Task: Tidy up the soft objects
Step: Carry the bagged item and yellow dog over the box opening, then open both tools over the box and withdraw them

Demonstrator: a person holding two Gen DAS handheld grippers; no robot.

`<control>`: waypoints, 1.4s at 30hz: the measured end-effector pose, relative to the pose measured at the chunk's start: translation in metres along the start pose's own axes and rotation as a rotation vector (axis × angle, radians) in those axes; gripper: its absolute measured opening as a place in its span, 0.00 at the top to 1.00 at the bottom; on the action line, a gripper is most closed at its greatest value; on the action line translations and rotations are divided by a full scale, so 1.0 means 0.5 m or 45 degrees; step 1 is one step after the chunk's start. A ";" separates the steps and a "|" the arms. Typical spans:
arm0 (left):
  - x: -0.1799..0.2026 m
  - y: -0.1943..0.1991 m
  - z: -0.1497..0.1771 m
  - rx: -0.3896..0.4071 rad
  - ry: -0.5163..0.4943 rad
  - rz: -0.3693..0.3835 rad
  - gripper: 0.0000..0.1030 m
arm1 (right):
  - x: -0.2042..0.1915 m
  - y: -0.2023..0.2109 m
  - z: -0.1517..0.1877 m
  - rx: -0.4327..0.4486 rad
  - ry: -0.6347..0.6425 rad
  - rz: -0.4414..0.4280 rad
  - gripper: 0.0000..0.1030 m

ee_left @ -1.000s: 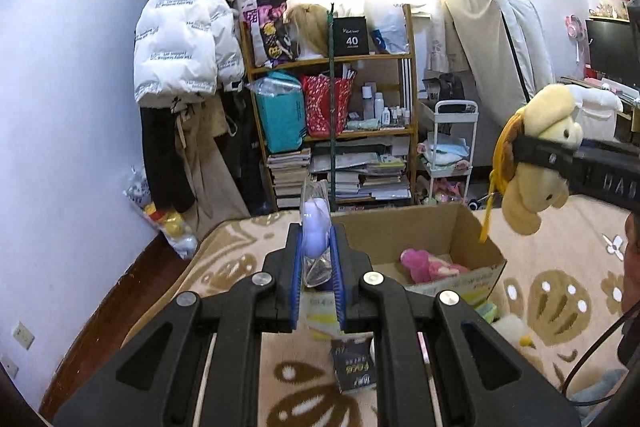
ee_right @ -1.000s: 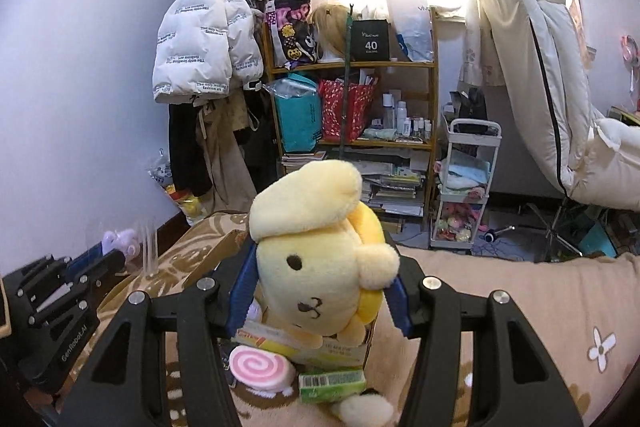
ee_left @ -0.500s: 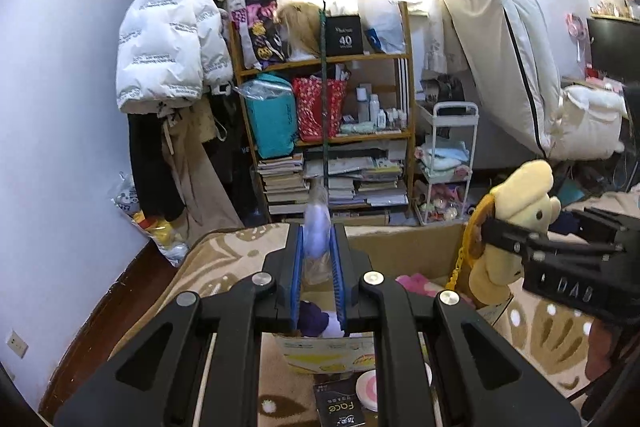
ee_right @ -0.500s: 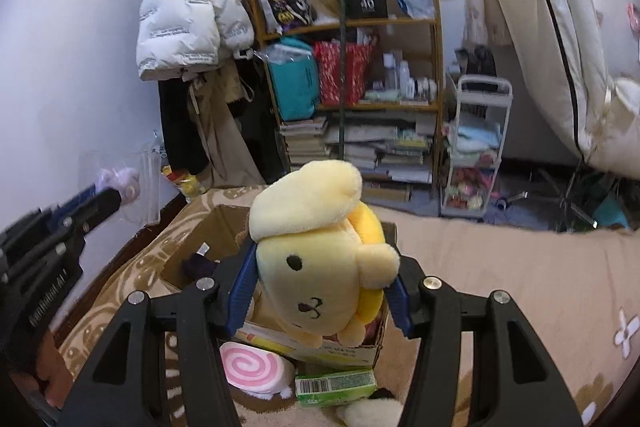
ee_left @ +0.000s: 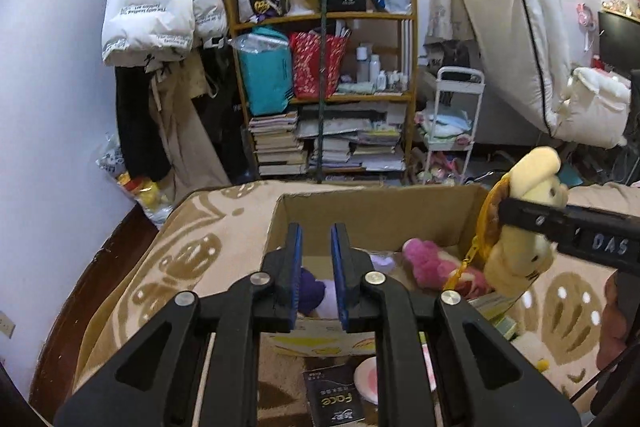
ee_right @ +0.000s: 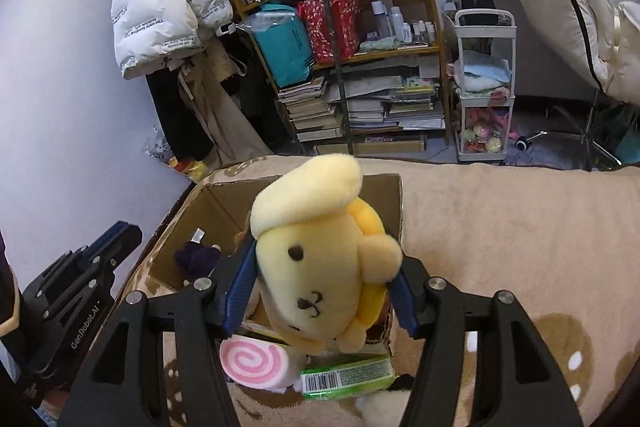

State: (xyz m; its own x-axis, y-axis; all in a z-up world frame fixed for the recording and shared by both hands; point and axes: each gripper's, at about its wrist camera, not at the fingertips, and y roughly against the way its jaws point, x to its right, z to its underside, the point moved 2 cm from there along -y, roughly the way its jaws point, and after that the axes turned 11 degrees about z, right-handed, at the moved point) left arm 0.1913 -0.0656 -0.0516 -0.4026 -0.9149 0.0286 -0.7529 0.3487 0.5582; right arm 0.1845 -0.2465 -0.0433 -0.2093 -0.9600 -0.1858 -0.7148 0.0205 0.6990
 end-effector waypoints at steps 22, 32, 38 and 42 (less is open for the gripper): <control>-0.044 -0.003 0.035 -0.106 0.121 -0.084 0.27 | -0.018 -0.005 0.018 -0.023 0.076 0.031 0.07; -0.071 0.015 0.053 -0.157 0.179 -0.146 0.16 | -0.037 0.008 0.040 -0.031 0.194 0.079 0.02; -0.073 0.038 0.064 -0.177 0.202 -0.119 0.15 | -0.028 0.030 0.064 -0.061 0.185 0.099 0.02; -0.071 0.051 0.075 -0.225 0.217 -0.082 0.15 | -0.027 0.048 0.077 -0.080 0.189 0.107 0.01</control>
State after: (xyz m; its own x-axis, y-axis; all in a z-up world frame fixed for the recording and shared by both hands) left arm 0.1669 -0.0166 -0.0694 -0.2520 -0.9603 0.1197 -0.6652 0.2617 0.6993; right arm 0.1445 -0.2221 -0.0505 -0.1627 -0.9864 -0.0240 -0.6548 0.0897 0.7504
